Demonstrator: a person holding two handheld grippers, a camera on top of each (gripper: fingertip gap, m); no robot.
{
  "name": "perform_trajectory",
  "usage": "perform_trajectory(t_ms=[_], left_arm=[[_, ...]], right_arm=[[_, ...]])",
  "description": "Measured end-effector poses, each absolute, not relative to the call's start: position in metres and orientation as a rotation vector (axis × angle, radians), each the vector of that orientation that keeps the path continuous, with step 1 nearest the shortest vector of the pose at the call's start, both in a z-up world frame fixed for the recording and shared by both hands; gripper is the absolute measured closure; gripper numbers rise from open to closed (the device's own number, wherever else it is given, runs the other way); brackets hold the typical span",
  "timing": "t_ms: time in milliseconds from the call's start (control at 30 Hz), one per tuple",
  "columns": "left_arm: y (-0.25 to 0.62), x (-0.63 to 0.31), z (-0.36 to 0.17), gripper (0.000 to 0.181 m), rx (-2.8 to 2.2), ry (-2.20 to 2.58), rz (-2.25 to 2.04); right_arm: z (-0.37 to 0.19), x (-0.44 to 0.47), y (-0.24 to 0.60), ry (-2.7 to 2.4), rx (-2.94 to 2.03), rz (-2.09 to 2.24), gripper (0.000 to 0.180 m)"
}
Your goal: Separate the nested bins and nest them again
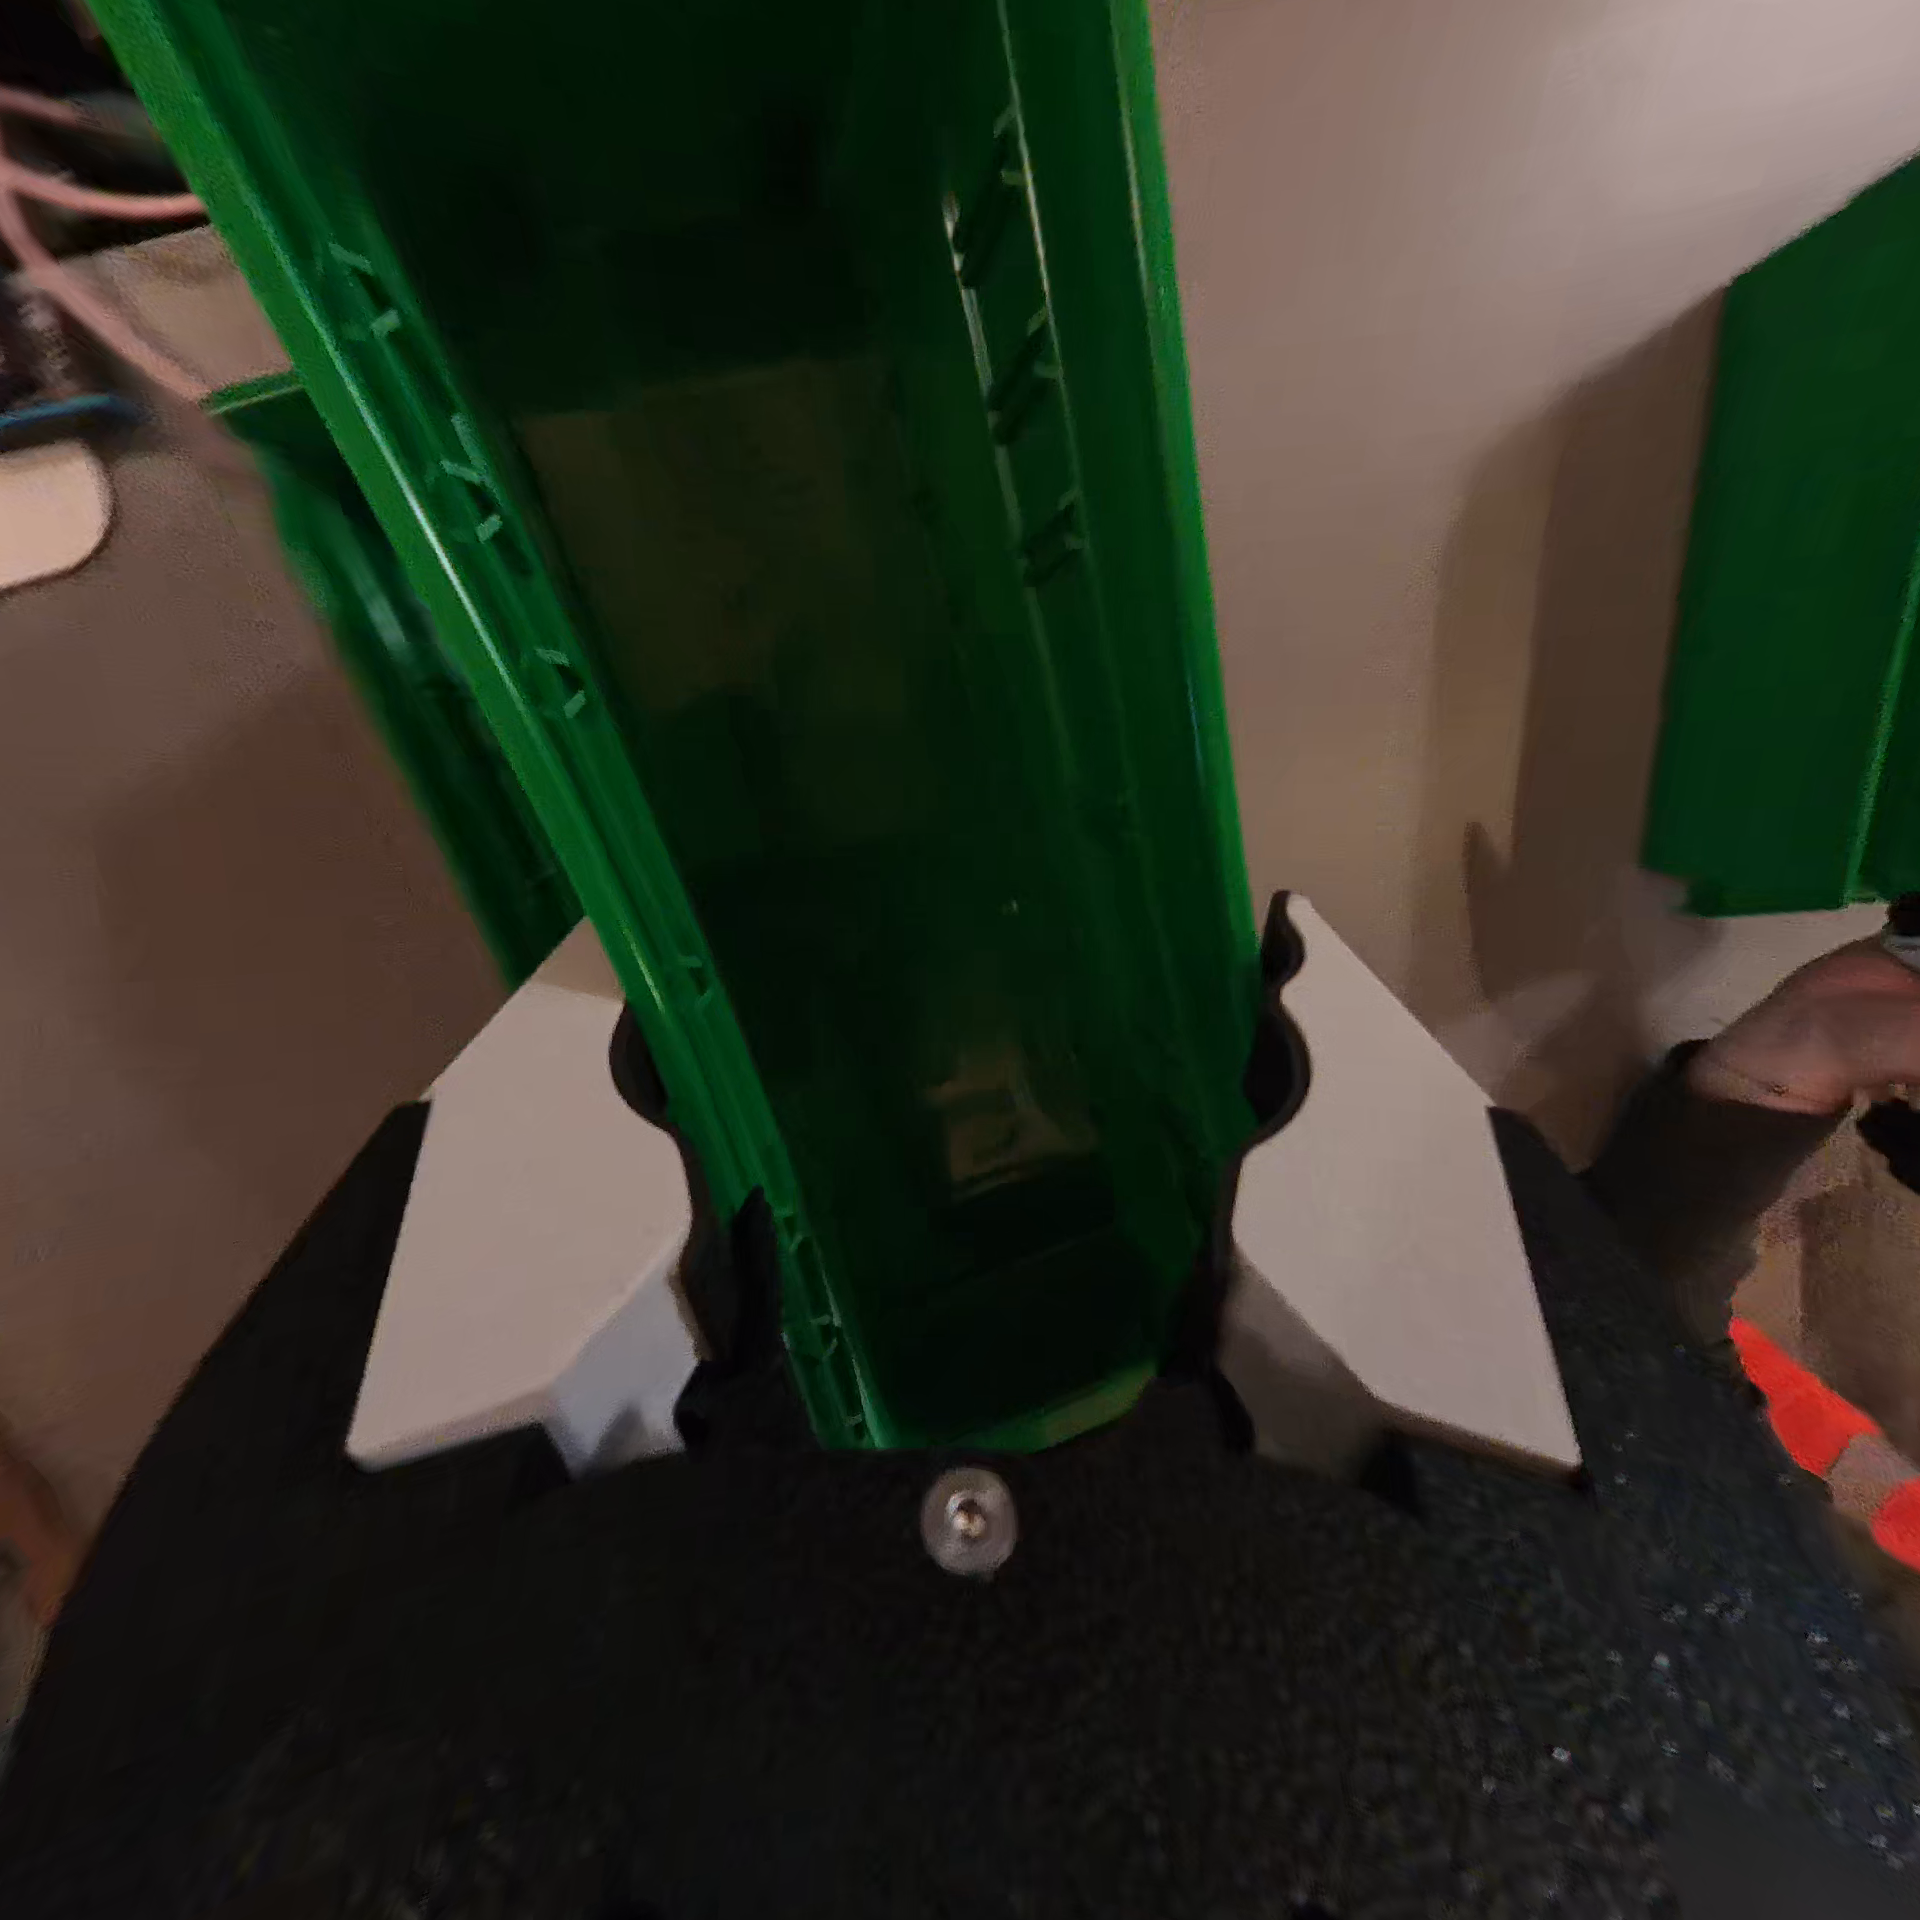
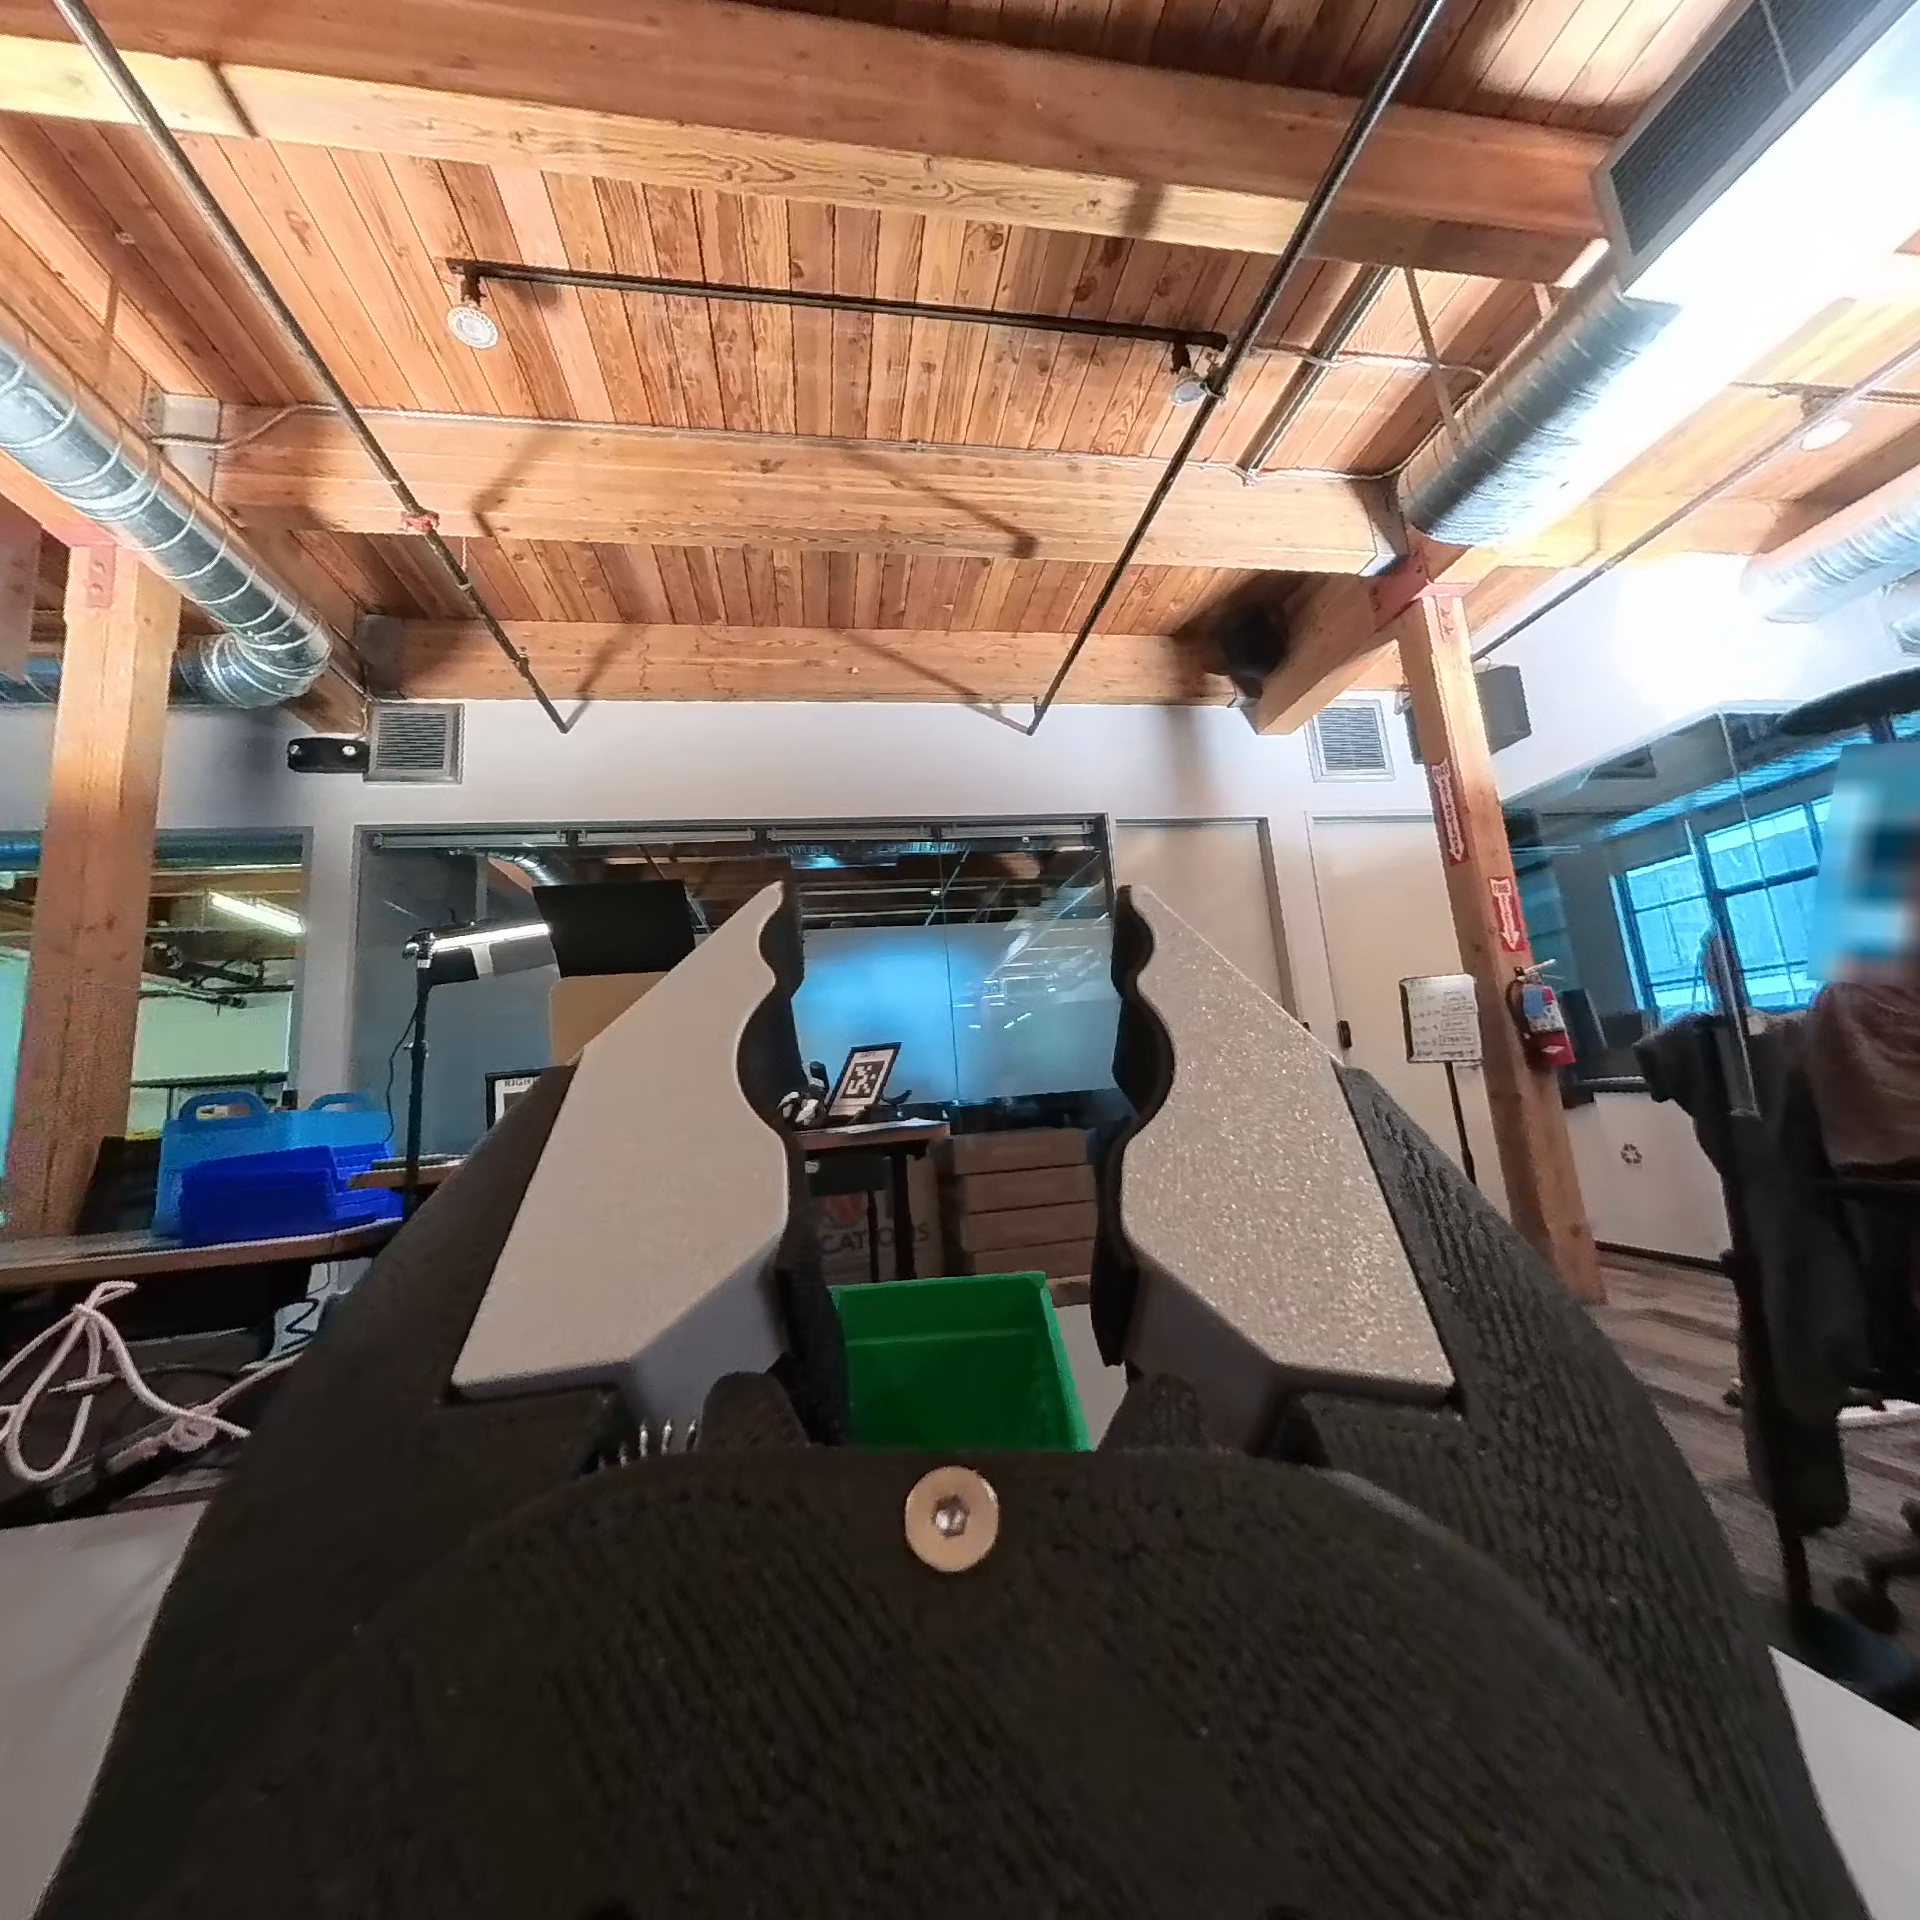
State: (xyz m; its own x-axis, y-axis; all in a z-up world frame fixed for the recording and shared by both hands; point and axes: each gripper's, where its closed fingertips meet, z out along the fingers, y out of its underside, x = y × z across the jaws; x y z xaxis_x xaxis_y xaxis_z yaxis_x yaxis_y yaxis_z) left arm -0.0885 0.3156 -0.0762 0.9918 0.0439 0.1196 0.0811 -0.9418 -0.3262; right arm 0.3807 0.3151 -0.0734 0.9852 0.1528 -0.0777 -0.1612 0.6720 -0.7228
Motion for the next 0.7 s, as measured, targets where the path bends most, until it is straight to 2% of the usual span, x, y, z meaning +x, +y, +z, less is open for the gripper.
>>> perform_trajectory(t_ms=[267, 500, 700], left_arm=[[0.278, -0.163, -0.113, 0.066, -2.778, -0.252, -0.271], [0.289, -0.153, -0.123, 0.067, -2.708, -0.236, -0.399], [0.296, -0.155, -0.139, 0.065, -2.771, -0.204, -0.257]], right_arm=[[-0.076, 0.366, 0.321, -0.033, -0.852, 0.165, 0.121], [-0.075, 0.362, 0.320, -0.042, -0.847, 0.178, 0.120], [-0.075, 0.358, 0.321, -0.055, -0.851, 0.191, 0.120]])
